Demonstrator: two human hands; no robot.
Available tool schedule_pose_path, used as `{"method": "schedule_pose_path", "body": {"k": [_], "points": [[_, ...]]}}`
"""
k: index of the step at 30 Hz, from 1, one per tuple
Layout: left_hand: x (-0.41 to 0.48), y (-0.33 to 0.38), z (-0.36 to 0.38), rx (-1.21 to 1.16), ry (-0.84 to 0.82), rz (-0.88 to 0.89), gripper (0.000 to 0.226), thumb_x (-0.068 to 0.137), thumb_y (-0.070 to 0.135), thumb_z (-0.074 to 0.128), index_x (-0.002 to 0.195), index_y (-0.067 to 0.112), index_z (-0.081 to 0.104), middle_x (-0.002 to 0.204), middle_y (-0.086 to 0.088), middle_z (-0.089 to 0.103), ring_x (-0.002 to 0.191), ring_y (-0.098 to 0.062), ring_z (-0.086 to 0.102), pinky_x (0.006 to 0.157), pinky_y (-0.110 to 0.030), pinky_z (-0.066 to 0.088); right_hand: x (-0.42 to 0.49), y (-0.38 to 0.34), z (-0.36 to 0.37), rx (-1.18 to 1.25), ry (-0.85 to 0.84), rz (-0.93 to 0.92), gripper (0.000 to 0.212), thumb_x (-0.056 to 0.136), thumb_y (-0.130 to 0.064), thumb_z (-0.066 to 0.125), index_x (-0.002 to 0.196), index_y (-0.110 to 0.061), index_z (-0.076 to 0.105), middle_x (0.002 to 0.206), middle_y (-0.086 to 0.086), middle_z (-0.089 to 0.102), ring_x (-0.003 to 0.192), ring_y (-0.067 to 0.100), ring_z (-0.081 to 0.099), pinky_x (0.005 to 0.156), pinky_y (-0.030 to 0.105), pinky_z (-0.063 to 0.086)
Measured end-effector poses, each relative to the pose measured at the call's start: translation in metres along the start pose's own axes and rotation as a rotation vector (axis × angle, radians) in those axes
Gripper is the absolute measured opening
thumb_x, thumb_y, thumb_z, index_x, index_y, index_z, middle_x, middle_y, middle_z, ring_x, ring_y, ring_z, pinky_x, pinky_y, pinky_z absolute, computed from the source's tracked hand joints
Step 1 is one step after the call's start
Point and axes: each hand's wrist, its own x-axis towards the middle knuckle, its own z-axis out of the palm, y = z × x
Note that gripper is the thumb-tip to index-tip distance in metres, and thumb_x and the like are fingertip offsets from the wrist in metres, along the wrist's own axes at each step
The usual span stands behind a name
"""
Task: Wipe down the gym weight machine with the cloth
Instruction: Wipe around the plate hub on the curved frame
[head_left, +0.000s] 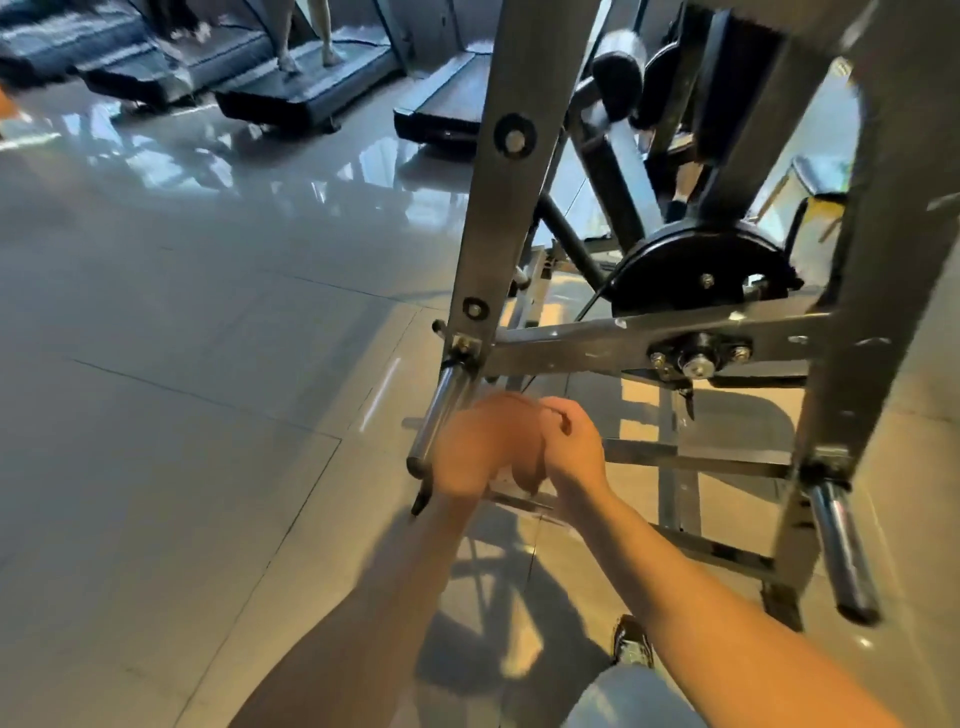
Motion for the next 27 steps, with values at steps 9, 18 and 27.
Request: {"method": "schedule_pose_path", "body": {"k": [9,18,27], "points": [[-0.011,0.043,-0.005,-0.086,-0.381,0.054,0.029,0.111,0.025,0.037,0.135,0.022,0.053,0.116,0.0,0.071,0.107,-0.016,0.069,0.082,-0.033,0.06,-0.022,-0.056,0.007,0.149,0.029,0.077,0.017,0.105,-0.023,0.051,0.107,-0.03,0.067,0.106,0.005,0.07,0.097,0.025,0.07,0.084,0.048,0.061],[0.047,0.027,0.026,0.244,-0.15,0.196,0.019,0.102,0.034,0.054,0.116,0.024,0.063,0.104,-0.001,0.07,0.097,-0.009,0.069,0.09,-0.035,0.057,0.046,-0.051,-0.018,-0.099,-0.279,-0.06,0.035,0.104,-0.013,0.045,0.108,-0.031,0.075,0.102,-0.003,0.073,0.104,0.022,0.067,0.096,0.034,0.054],[0.132,-0.003,0.067,0.281,0.287,0.008,0.035,0.105,0.017,0.05,0.14,0.021,0.056,0.132,0.007,0.046,0.121,-0.006,0.043,0.105,-0.027,0.034,0.148,-0.06,-0.024,-0.519,-0.321,-0.218,0.023,0.105,-0.02,0.051,0.118,-0.022,0.069,0.116,-0.006,0.065,0.109,0.006,0.055,0.093,0.021,0.043]]}}
